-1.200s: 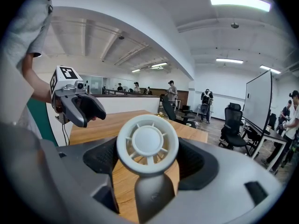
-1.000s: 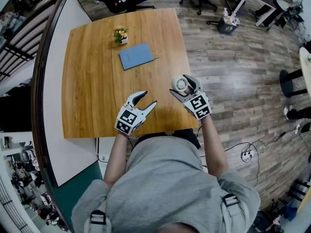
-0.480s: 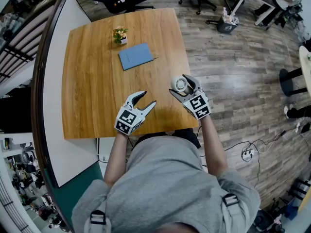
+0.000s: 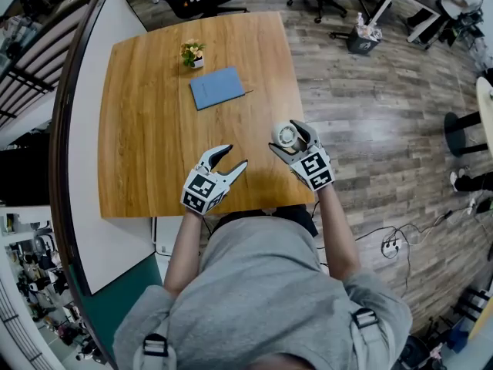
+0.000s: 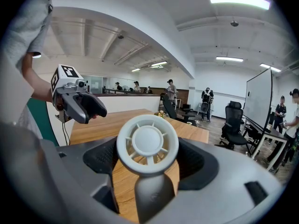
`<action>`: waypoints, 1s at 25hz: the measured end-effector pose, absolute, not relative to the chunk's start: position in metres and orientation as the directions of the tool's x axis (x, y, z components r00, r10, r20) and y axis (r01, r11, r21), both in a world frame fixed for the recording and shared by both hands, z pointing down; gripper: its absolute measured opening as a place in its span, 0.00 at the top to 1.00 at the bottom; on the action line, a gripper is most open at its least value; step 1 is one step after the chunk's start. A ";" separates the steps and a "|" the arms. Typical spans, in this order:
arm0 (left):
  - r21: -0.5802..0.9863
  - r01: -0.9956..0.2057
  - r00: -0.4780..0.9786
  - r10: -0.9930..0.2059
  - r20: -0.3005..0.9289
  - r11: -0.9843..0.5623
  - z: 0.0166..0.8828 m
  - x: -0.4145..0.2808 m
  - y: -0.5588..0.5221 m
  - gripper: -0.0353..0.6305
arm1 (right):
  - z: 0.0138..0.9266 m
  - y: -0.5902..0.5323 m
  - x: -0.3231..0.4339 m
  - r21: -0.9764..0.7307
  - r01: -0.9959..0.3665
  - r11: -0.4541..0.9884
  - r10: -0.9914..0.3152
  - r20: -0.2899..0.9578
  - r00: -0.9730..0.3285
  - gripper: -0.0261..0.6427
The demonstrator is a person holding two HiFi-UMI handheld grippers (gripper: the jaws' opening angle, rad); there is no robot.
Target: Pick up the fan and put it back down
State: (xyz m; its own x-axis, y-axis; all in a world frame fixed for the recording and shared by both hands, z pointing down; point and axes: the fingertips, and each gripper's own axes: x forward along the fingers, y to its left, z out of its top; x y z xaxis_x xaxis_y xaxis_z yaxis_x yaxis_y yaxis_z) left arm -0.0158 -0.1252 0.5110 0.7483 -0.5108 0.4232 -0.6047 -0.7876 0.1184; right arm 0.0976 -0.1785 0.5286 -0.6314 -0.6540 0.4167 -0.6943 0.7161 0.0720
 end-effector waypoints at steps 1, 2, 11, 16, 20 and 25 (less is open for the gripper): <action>0.129 -0.607 0.750 -0.512 0.418 -0.784 0.510 -0.016 -0.125 0.57 | 0.530 -0.178 0.097 0.069 -0.693 0.718 -0.651 0.420 -0.632 0.39; 0.135 -0.609 0.751 -0.513 0.415 -0.782 0.510 -0.017 -0.125 0.57 | 0.531 -0.178 0.097 0.067 -0.690 0.720 -0.647 0.425 -0.634 0.39; 0.169 -0.631 0.738 -0.518 0.432 -0.757 0.526 -0.028 -0.128 0.57 | 0.555 -0.183 0.086 0.054 -0.669 0.741 -0.613 0.461 -0.642 0.39; 0.190 -0.640 0.731 -0.515 0.447 -0.745 0.537 -0.032 -0.134 0.57 | 0.567 -0.190 0.079 0.034 -0.655 0.755 -0.588 0.477 -0.653 0.39; 0.205 -0.641 0.731 -0.508 0.455 -0.740 0.547 -0.033 -0.139 0.57 | 0.583 -0.194 0.070 0.006 -0.639 0.769 -0.559 0.491 -0.668 0.39; 0.220 -0.645 0.730 -0.505 0.460 -0.732 0.556 -0.033 -0.144 0.57 | 0.600 -0.195 0.056 -0.007 -0.609 0.793 -0.519 0.517 -0.681 0.39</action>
